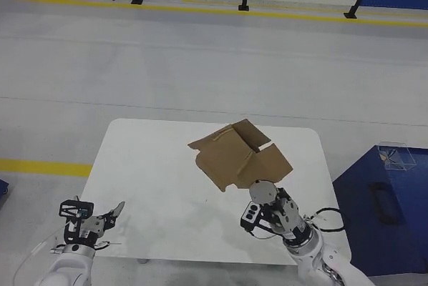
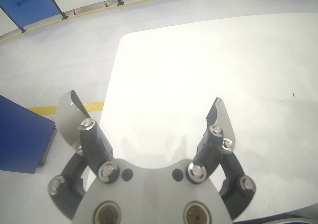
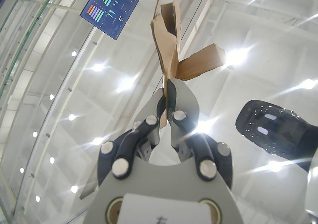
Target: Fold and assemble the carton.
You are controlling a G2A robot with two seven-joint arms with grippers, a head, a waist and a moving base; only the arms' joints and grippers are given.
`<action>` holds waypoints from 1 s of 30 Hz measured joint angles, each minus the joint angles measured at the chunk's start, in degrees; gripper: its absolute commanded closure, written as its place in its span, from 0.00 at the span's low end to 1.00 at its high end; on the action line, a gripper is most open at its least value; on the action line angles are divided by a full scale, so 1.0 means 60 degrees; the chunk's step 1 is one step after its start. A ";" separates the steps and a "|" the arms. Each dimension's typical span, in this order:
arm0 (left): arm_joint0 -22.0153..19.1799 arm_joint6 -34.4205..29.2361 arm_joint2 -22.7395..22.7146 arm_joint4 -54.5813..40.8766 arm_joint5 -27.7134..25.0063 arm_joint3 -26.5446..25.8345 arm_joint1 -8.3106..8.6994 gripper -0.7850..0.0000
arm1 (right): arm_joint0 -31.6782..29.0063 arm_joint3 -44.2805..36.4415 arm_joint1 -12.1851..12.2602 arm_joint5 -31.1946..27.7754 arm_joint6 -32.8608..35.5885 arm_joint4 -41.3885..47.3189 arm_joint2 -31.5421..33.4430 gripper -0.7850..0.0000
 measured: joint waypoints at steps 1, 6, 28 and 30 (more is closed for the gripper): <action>0.0000 0.0000 0.0000 0.0000 0.0000 0.0000 0.0000 0.00 | 0.0022 -0.0022 -0.0018 -0.0228 0.0095 -0.0277 0.0086 1.00; 0.0000 0.0000 0.0000 0.0000 0.0000 0.0000 0.0000 0.00 | 0.0227 -0.0116 -0.0057 -0.2796 0.1678 -0.3870 0.1093 1.00; 0.0000 0.0000 0.0000 0.0000 0.0000 0.0000 0.0000 0.00 | 0.0161 0.2511 -0.0127 -0.6872 0.5064 -1.3144 0.2616 1.00; 0.0000 0.0000 0.0000 0.0000 0.0000 0.0000 0.0000 0.00 | 0.0223 0.2938 -0.0173 -0.6795 0.5165 -1.3219 0.2334 1.00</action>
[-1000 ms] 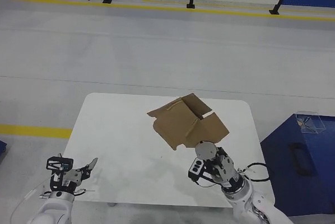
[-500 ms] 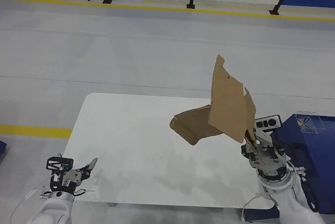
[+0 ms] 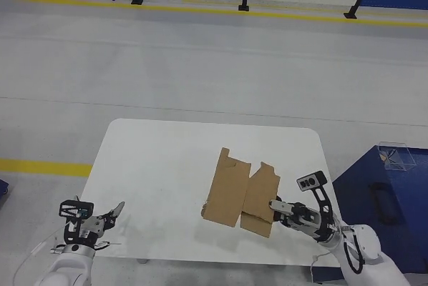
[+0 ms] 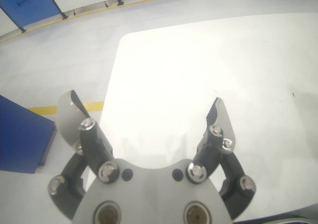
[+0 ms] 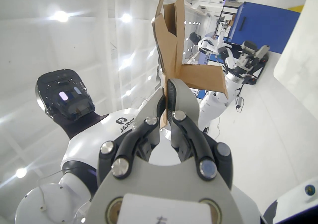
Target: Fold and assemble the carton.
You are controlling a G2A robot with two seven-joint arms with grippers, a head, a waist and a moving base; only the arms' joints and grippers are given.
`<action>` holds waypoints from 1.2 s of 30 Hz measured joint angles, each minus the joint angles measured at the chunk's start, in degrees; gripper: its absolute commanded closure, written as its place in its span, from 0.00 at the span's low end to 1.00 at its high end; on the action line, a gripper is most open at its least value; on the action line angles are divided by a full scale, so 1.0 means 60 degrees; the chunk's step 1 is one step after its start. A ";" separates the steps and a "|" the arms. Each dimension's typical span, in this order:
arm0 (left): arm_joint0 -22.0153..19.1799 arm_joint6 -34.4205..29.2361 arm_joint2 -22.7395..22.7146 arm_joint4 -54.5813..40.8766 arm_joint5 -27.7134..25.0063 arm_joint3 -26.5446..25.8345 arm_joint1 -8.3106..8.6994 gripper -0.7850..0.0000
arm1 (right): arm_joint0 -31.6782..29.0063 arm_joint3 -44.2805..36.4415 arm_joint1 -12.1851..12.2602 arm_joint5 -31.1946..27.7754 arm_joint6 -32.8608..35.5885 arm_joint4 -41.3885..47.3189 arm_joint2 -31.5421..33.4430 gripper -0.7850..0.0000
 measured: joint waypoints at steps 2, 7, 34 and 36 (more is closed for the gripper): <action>0.0000 0.0000 0.0000 0.0000 0.0000 0.0000 0.0000 0.00 | 0.0048 0.0218 -0.0026 0.0132 -0.0001 -0.0030 -0.0158 1.00; 0.0000 0.0000 0.0000 0.0000 0.0000 0.0000 0.0000 0.00 | 0.0049 0.0211 -0.0025 0.0136 -0.0009 -0.0029 -0.0152 1.00; -0.2588 -1.2612 0.0007 -1.5589 0.0860 0.0011 0.0240 0.00 | 0.1253 0.0649 -0.0377 0.0559 0.0230 -0.2566 -0.2239 1.00; -0.2659 -1.2615 0.0386 -1.5413 0.0931 0.0064 0.0246 0.00 | 0.1378 0.0668 -0.0424 0.0561 0.0284 -0.2633 -0.2439 1.00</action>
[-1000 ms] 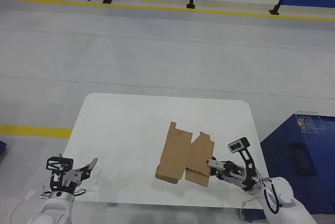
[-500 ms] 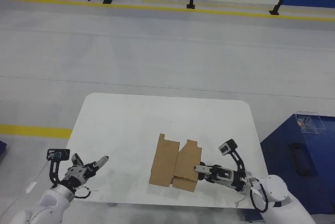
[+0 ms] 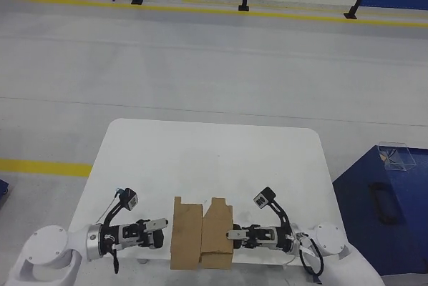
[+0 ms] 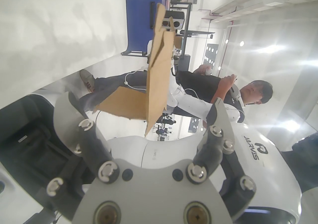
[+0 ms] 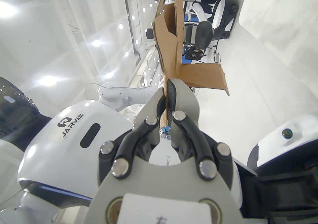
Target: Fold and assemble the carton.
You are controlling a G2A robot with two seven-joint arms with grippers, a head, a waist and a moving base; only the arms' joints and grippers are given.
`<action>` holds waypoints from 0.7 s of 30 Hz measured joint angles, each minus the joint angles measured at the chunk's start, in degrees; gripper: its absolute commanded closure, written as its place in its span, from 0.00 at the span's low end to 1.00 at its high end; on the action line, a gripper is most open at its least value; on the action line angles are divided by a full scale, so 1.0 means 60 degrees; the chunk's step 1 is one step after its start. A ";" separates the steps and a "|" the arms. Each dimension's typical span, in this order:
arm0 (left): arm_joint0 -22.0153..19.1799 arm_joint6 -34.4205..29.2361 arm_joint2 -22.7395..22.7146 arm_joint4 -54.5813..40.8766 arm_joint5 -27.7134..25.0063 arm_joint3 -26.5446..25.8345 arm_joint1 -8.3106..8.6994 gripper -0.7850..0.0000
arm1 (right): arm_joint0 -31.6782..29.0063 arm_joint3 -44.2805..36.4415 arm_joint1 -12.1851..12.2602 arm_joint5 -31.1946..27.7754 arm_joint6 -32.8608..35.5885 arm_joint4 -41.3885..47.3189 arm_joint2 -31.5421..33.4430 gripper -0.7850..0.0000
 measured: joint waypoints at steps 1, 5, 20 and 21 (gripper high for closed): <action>-0.0041 0.0001 0.0132 0.0052 0.0017 0.0041 0.0004 0.00 | 0.0060 0.0016 -0.0020 0.0023 -0.0006 -0.0075 -0.0092 1.00; -0.0200 -0.0094 0.0519 0.0080 -0.0031 0.0146 0.0033 0.60 | 0.0343 0.0099 -0.0118 0.0045 -0.0214 -0.0537 -0.0481 1.00; -0.0201 -0.0270 0.0369 -0.0932 -0.0323 0.0440 0.0209 1.00 | 0.0862 0.0446 -0.0346 0.0265 -0.0375 -0.0107 -0.0932 0.60; -0.0196 -0.0270 0.0345 -0.1000 -0.0332 0.0460 0.0220 1.00 | 0.0865 0.0456 -0.0355 0.0335 -0.0384 -0.0017 -0.0948 0.00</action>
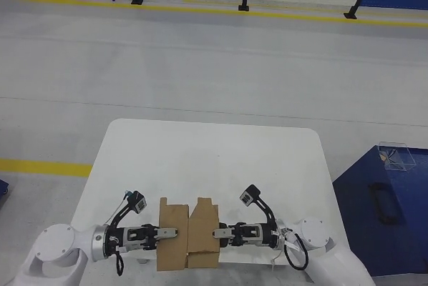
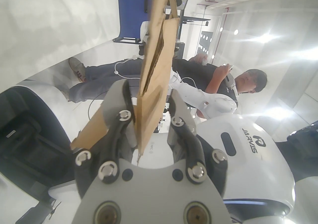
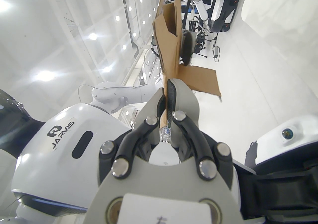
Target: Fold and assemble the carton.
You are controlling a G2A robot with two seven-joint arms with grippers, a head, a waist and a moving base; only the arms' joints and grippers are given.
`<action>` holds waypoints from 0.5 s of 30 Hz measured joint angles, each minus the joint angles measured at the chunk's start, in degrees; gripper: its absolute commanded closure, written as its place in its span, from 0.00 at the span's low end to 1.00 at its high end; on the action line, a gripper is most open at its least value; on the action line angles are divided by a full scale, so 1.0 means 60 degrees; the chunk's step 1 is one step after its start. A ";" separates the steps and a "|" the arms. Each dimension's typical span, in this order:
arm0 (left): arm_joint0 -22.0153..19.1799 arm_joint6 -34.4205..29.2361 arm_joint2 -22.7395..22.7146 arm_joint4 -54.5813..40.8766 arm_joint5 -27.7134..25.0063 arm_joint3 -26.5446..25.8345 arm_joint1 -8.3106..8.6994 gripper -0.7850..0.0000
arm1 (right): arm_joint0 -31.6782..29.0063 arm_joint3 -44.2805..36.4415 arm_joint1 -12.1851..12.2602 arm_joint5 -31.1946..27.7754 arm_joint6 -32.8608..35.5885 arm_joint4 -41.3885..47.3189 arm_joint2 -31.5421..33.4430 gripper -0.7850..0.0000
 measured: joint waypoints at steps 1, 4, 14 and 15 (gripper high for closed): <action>0.0000 -0.0048 -0.0013 -0.0088 -0.0009 0.0009 0.0010 1.00 | 0.0001 0.0002 -0.0003 0.0028 -0.0003 0.0031 -0.0005 0.00; -0.0021 -0.0237 -0.0067 -0.0369 -0.0027 0.0042 0.0031 1.00 | 0.0000 0.0000 -0.0002 0.0024 -0.0002 0.0019 -0.0004 0.00; 0.0006 -0.0055 -0.0127 -0.0497 -0.0178 0.0018 0.0004 1.00 | -0.0003 -0.0055 0.0013 -0.0099 -0.0196 -0.0177 0.0096 0.00; 0.0065 0.0244 -0.0136 -0.0745 -0.0338 0.0019 -0.0031 1.00 | -0.0048 -0.0145 0.0025 -0.0287 -0.0467 -0.0408 0.0212 0.00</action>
